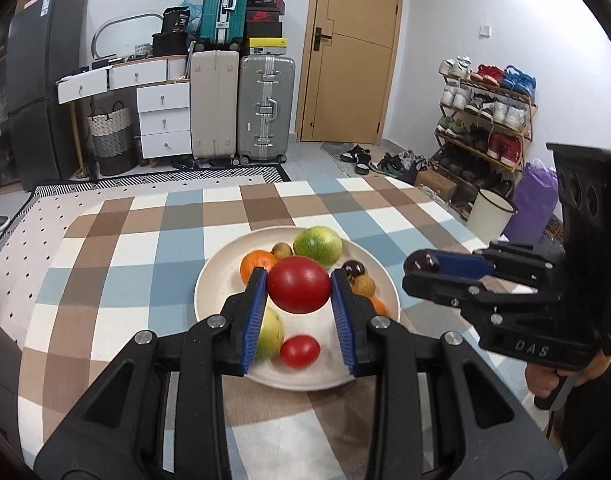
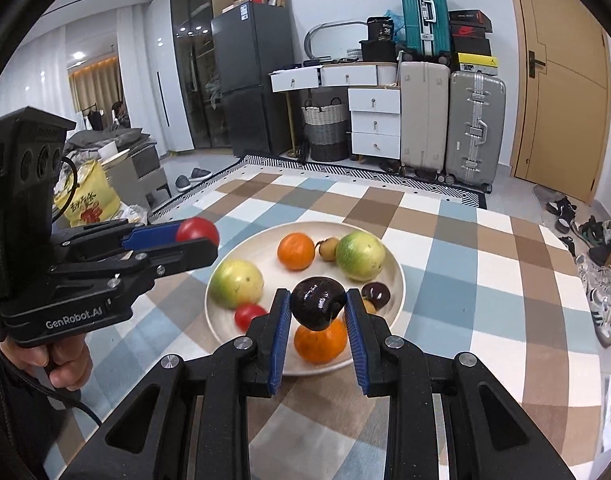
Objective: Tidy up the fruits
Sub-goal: 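Carry the tomato and dark cherry into the white plate and open both tools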
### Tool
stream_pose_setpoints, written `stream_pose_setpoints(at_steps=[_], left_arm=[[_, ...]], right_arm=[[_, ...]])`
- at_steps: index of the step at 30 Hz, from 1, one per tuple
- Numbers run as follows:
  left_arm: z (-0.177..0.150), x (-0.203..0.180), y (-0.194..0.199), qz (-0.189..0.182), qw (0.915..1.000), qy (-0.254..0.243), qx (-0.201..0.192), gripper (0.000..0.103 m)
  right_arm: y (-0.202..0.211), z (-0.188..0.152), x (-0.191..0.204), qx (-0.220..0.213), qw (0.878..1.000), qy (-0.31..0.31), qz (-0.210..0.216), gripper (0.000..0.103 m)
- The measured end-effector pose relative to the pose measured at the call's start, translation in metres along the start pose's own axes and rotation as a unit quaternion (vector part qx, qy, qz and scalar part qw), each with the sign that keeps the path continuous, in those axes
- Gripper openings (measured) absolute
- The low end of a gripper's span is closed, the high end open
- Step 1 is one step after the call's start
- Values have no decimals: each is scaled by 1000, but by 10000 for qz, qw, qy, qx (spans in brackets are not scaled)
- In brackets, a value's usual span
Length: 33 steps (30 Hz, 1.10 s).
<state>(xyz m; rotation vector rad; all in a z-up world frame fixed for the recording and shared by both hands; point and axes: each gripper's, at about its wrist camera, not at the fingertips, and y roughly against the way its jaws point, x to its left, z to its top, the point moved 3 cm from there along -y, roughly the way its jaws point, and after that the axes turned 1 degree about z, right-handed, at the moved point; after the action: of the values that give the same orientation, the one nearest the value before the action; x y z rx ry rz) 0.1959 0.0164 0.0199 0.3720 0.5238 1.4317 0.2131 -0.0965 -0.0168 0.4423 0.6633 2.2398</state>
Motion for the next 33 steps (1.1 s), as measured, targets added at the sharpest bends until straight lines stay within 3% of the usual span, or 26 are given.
stream_pose_setpoints(at_steps=[15, 33], left_arm=[[-7, 7, -53, 215, 9997, -4, 150, 29], [-14, 9, -68, 263, 9996, 46, 133, 29]], right_arm=[[-48, -4, -15, 242, 9990, -384, -3, 28], [-71, -5, -7, 354, 9989, -293, -36, 28]])
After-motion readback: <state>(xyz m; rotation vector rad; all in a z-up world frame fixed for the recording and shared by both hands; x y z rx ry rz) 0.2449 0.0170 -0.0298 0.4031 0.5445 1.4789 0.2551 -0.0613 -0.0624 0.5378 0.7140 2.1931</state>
